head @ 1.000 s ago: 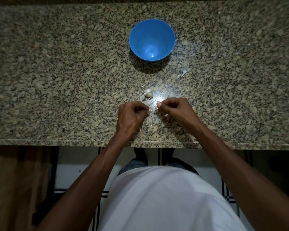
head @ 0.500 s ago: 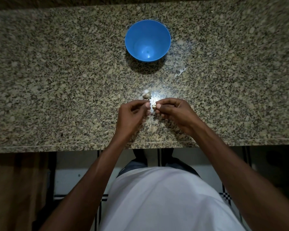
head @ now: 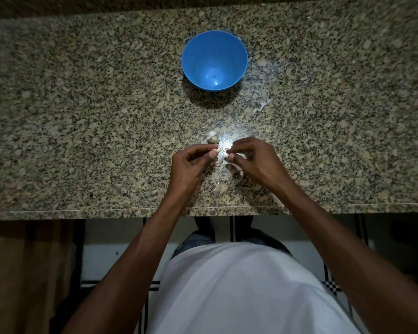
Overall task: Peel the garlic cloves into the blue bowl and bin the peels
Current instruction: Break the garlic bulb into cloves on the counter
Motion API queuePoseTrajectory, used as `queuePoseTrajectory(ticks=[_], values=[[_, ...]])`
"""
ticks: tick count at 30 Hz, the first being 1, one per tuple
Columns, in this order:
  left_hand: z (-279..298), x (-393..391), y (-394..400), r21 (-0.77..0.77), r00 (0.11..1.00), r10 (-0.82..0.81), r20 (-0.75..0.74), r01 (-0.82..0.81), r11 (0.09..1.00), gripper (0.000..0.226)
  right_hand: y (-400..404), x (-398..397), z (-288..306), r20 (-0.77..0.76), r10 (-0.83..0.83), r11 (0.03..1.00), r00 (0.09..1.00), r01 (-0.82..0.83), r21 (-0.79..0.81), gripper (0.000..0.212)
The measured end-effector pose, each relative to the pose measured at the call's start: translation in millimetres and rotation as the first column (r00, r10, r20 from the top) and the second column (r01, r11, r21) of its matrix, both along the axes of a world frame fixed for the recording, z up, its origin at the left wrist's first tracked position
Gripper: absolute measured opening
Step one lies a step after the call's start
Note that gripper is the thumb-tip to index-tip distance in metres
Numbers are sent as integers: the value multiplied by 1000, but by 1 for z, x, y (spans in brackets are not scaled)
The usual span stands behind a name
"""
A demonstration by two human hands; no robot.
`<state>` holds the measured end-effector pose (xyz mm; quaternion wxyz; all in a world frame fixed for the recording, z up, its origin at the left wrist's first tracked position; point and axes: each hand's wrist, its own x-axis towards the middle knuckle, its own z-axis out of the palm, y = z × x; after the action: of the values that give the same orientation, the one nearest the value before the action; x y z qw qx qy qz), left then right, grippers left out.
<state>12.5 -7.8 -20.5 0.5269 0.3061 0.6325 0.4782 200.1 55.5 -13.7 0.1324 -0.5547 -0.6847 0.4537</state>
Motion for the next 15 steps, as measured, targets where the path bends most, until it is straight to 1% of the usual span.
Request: queuePoseTrajectory(ticks=[1,3,5,7,8,9,10,12,13,15], values=[[0,0,0,2,1000,7,6,-7,1000,17,0,-1,2,31,21,997,999,-23,80,19],[-1,0,0,2,1000,19,7,-19,1000,17,0,-3,7,5,22,992,1000,-23,125,20],[-1,0,-1,10,1000,20,8,-20,1000,18,-3,-5,9,-35,13,996,999,-10,91,23],[-2,0,-2,13,999,30,19,-30,999,19,-7,-8,9,-43,-19,999,999,21,47,24],[-1,1,-3,6,999,41,34,-41,999,19,-8,-9,9,-70,-53,999,996,53,8,24],[-1,2,-4,2,997,52,51,-52,999,19,-8,-9,8,-133,-104,994,986,97,-58,23],[-2,2,-5,2,996,60,60,-60,998,19,-8,-10,9,-226,-166,979,960,133,-155,21],[-2,3,-6,3,996,70,62,-71,997,19,-9,-10,9,-404,-268,935,875,136,-326,19],[-3,4,-7,4,995,74,65,-75,997,19,-10,-10,10,-456,-294,922,840,123,-367,18],[-2,8,-8,10,994,76,77,-77,997,16,-13,-12,9,-502,-341,898,795,117,-424,15]])
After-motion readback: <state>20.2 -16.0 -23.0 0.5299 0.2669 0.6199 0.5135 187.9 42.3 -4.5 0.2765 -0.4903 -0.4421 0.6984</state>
